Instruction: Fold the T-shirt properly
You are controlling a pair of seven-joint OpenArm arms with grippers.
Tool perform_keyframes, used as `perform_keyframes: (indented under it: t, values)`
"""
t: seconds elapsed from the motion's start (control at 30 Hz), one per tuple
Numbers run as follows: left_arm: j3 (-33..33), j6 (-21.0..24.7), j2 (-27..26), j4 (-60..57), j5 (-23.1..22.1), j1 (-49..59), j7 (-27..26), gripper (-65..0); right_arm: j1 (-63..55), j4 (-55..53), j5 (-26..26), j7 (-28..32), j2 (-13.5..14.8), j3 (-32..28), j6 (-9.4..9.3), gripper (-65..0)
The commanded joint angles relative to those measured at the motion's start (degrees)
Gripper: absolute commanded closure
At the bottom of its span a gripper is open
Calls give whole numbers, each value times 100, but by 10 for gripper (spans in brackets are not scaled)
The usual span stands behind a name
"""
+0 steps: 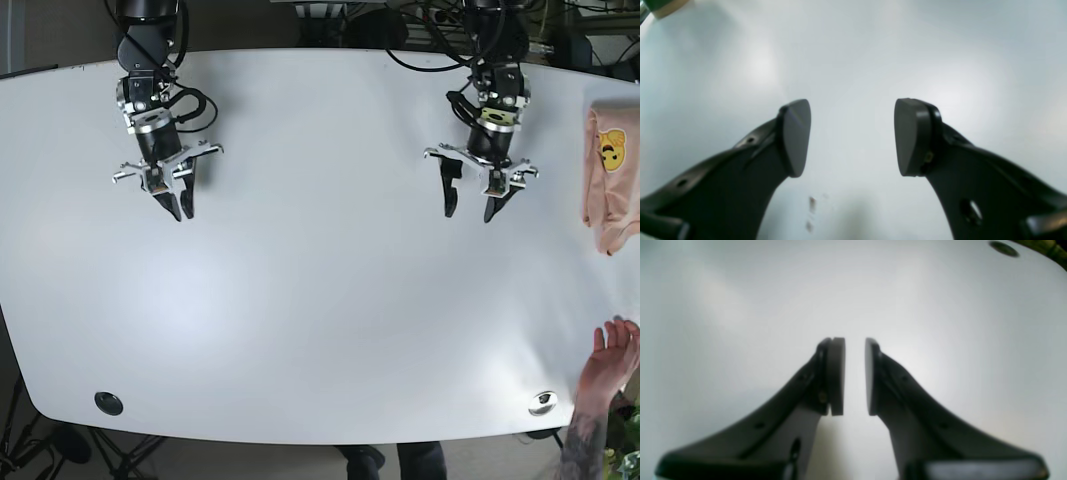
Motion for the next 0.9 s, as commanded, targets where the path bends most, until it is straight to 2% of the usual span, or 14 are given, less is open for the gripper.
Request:
perform_keyframes:
  t: [0.0,0.2,0.37,0.47,0.63,0.87]
  values:
    - [-5,9,120,345,-38,182,-156,-367,-149,94,116,385,204,24,-97,-97]
    - [277,9,261,723,-47,1017,-156,-367,-747,138,116,490,239,24,-114,-97]
    - [400,18,279,882,-91,1755,-165,-365,-1274,173,696,833,266,24,-97,-98]
    - [400,18,314,978,-91,2142,-165,-365,-1608,332,925,851,441,-2,-114,-98]
    - [347,18,498,1295,-91,2784,-156,-365,-2294,675,1224,851,485,-2,-106,-98]
    - [365,18,718,1787,-91,3777,-156,-365,-3367,1009,1241,851,468,-11,-106,-97]
